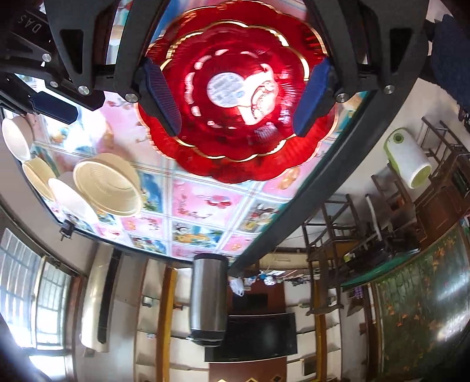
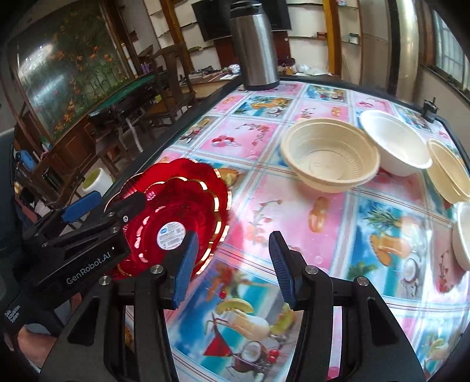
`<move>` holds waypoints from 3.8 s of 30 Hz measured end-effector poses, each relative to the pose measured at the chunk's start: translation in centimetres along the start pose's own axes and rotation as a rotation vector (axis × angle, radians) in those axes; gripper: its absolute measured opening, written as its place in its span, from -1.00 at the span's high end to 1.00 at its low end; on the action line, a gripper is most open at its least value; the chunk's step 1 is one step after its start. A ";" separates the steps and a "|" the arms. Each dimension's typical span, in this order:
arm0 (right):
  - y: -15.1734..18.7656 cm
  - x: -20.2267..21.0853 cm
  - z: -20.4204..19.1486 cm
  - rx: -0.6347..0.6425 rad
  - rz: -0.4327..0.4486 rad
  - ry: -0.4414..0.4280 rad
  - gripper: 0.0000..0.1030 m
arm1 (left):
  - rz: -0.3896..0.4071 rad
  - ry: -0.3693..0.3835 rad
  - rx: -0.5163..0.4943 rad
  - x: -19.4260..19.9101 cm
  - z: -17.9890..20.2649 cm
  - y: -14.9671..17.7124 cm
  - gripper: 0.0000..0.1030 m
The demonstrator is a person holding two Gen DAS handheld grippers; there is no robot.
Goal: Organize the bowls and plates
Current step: 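Withdraw the left gripper from the plate stack, then reach the left gripper to the cream ribbed bowl and grasp its rim, then lift the cream bowl and carry it toward the red plate stack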
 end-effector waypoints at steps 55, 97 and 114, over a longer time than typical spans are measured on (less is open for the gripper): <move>-5.4 -8.3 15.1 -0.295 -0.110 0.101 -0.25 | -0.224 0.136 -0.031 -13.3 9.1 -5.0 -0.52; -7.4 -11.6 14.9 -0.279 -0.087 0.053 0.57 | -0.399 0.122 -0.035 -19.4 10.0 -3.2 0.54; -5.1 -8.0 13.3 -0.247 -0.045 0.047 0.57 | -0.321 0.139 -0.041 -13.6 9.9 -2.7 0.65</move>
Point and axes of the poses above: each gripper's, at about its wrist camera, not at the fingertips, and x roughly against the way its jaws point, z to its right, y to its underside, the point moved 9 cm from there along -x, roughly the way its jaws point, and after that the axes turned 15 degrees about y, right-handed, at the moved point
